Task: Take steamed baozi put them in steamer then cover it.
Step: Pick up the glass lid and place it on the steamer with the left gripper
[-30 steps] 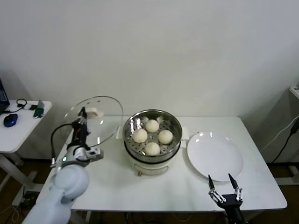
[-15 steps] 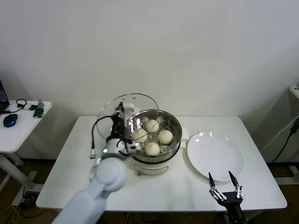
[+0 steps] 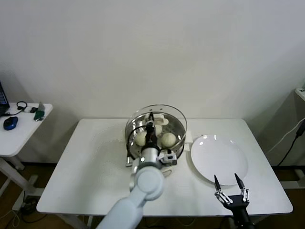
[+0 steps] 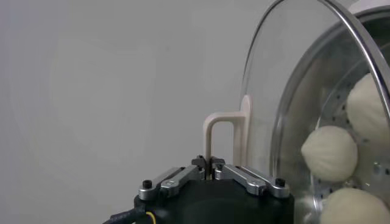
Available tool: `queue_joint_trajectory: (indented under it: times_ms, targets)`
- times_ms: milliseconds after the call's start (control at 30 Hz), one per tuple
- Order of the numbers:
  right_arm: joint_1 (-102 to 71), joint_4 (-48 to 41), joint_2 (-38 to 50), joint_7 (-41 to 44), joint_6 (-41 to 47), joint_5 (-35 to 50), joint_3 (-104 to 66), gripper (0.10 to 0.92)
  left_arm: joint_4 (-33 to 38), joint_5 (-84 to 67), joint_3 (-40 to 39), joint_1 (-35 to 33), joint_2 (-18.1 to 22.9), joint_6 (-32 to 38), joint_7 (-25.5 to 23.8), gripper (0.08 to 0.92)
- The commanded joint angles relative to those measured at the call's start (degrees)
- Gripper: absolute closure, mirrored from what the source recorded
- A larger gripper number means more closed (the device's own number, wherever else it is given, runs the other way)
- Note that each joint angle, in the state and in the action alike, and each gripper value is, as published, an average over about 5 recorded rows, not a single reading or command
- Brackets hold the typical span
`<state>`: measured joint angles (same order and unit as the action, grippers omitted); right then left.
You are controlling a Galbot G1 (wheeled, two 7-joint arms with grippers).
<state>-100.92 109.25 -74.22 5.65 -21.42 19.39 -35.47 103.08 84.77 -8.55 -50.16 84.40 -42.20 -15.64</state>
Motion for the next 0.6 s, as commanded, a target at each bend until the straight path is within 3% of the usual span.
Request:
queue_joint_trajectory:
  times_ms: [33, 600]
  targets:
    - [-0.02, -0.79, 0.40, 0.00, -1.01, 0.82, -0.27, 0.203, -6.32, 5.21, -0.23, -1.39, 5.70, -2.52, 1.80, 0.866]
    - [0.30, -0.83, -0.29, -0.01, -1.14, 0.63, -0.25, 0.203, -8.52, 4.24, 0.60, -1.86, 4.59, -1.60, 5.48, 0.866]
